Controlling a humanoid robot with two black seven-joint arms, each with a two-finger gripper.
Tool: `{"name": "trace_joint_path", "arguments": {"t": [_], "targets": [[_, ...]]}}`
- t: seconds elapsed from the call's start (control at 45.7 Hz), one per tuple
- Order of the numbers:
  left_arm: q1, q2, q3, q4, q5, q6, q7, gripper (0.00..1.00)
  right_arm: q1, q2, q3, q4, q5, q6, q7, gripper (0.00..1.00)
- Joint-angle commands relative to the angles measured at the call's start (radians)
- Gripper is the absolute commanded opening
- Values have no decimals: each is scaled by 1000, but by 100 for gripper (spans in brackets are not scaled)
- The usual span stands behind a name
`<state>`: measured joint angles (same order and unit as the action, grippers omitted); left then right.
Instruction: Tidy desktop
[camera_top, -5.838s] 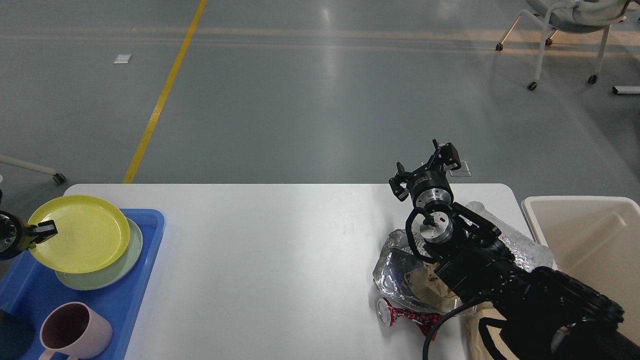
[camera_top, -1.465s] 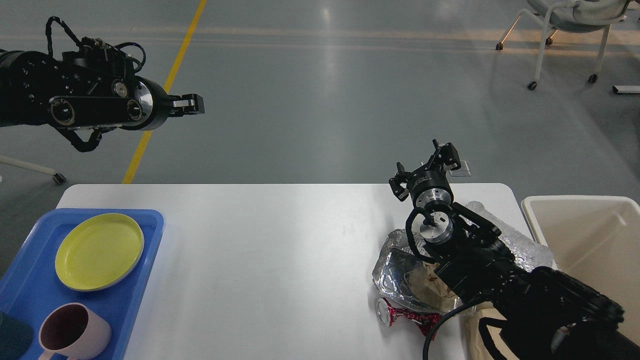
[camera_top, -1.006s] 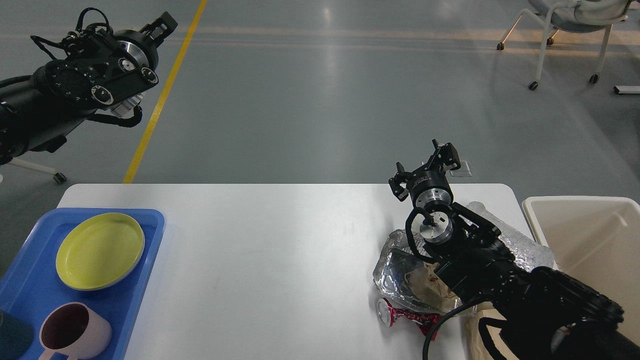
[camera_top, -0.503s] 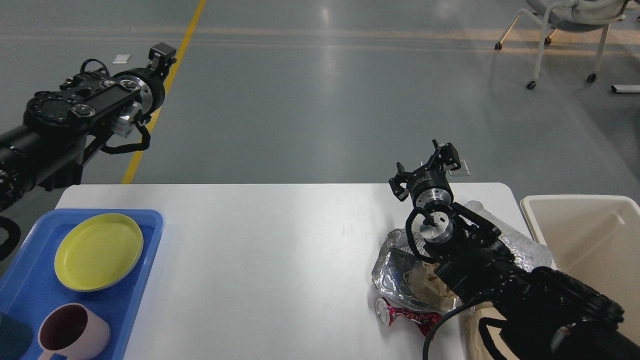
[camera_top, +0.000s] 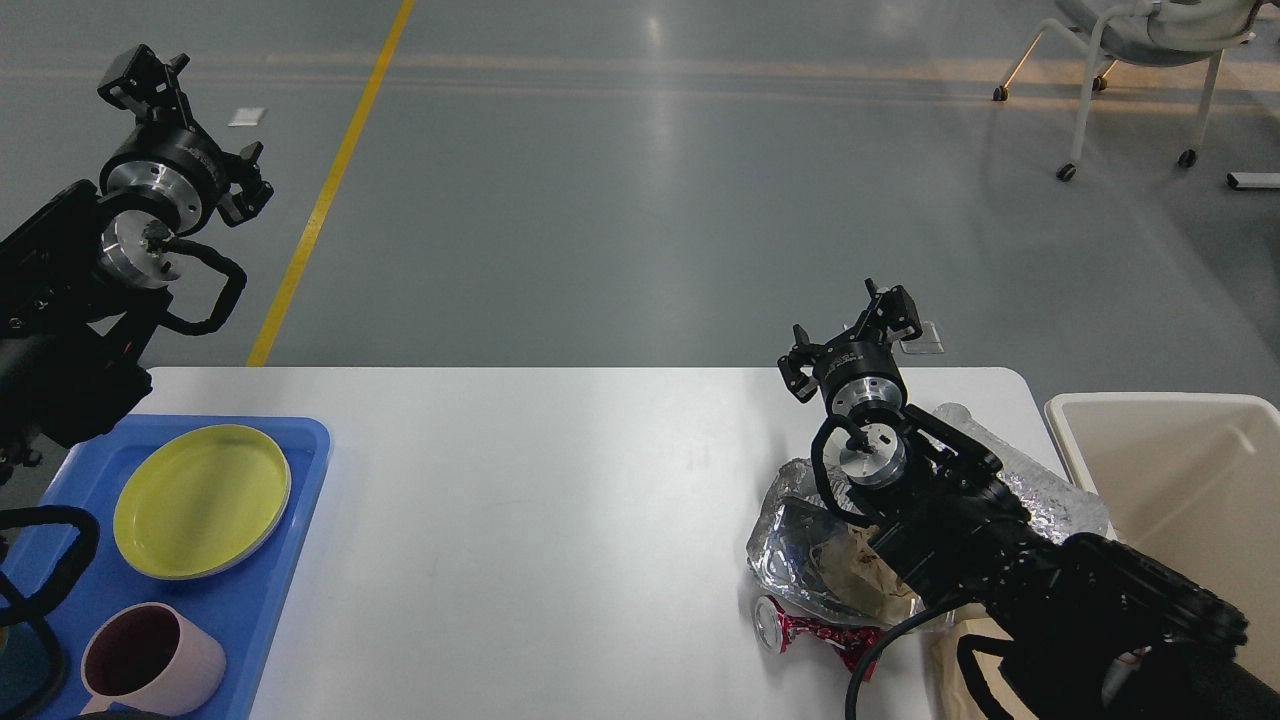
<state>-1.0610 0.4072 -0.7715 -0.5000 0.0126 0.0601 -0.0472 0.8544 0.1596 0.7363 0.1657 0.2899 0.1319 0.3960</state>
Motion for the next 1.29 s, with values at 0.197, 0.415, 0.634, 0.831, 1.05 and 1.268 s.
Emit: {"name": "trace_joint_path", "arguments": {"t": [0.197, 0.415, 0.634, 0.831, 1.05, 1.268], "targets": [[29, 22, -167, 0, -86, -63, 1, 99, 0, 0, 0, 0, 0, 0, 0, 100], [69, 16, -269, 0, -100, -100, 7, 99, 0, 0, 0, 0, 0, 0, 0, 100], [85, -7, -272, 0, -108, -102, 6, 99, 0, 1, 0, 0, 0, 0, 0, 100], [115, -37, -272, 0, -112, -109, 0, 99, 0, 0, 0, 0, 0, 0, 0, 100], [139, -114, -272, 0, -112, -111, -3, 99, 0, 0, 0, 0, 0, 0, 0, 100], [159, -182, -267, 0, -109, -112, -13, 99, 0, 1, 0, 0, 0, 0, 1, 100]]}}
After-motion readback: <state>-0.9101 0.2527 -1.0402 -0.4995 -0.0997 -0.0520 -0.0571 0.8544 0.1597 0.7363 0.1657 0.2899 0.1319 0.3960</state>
